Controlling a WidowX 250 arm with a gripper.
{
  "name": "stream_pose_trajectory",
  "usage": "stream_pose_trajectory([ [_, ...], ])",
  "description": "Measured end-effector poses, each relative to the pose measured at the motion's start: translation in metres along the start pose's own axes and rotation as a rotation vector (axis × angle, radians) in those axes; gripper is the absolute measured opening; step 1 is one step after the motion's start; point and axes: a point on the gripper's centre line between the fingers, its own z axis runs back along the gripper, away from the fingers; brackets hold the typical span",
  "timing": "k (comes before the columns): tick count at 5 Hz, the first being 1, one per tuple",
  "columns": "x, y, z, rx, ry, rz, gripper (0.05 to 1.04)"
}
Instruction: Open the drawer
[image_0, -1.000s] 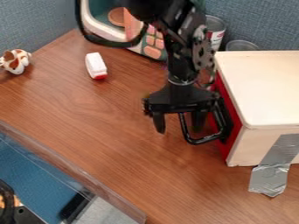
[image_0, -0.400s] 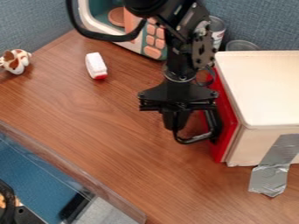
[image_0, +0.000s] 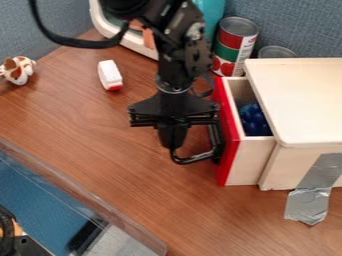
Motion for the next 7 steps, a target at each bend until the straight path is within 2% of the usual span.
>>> stream_pose_trajectory([
  [1, -0.003, 0.018, -0.002, 0.02, 0.012, 0.018, 0.077],
  [5, -0.018, 0.046, 0.008, 0.056, -0.005, 0.044, 0.077],
  [7, -0.018, 0.06, 0.01, 0.082, 0.029, 0.011, 0.077],
])
